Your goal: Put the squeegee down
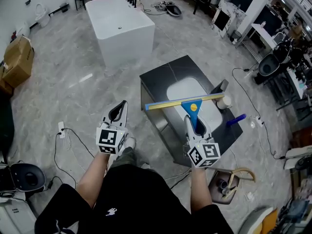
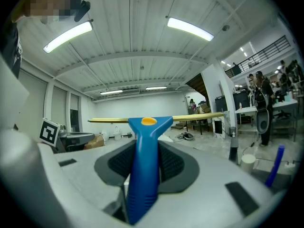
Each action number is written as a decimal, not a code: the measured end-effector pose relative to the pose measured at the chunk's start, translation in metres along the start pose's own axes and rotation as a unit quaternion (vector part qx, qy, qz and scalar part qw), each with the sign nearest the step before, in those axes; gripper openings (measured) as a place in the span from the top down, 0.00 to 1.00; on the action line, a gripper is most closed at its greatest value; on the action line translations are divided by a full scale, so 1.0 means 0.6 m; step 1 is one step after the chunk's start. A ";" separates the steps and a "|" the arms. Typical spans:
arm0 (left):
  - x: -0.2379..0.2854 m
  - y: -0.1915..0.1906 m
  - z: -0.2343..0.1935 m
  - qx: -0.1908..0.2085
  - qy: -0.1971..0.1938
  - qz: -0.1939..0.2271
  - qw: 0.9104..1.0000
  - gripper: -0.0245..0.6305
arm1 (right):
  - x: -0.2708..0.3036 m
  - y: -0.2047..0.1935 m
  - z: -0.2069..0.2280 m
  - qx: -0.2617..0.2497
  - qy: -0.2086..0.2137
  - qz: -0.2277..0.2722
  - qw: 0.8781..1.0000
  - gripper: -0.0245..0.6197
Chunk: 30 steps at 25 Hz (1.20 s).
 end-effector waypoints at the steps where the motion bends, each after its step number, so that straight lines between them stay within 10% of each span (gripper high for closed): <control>1: 0.011 -0.001 -0.006 -0.001 -0.002 -0.002 1.000 0.96 | 0.011 0.002 0.002 -0.001 0.000 -0.002 1.000 0.76; 30: 0.312 0.024 -0.234 -0.024 -0.101 -0.021 0.994 0.96 | 0.330 0.052 0.027 -0.003 -0.070 -0.026 0.997 0.76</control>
Point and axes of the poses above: the fingertips, and each gripper's own axes: x forward along the fingers, z to its right, y out of its top, the point moved 4 cm from there along -x, backward along the fingers, and after that the axes turned 8 degrees about -x, right-handed, at the moved point
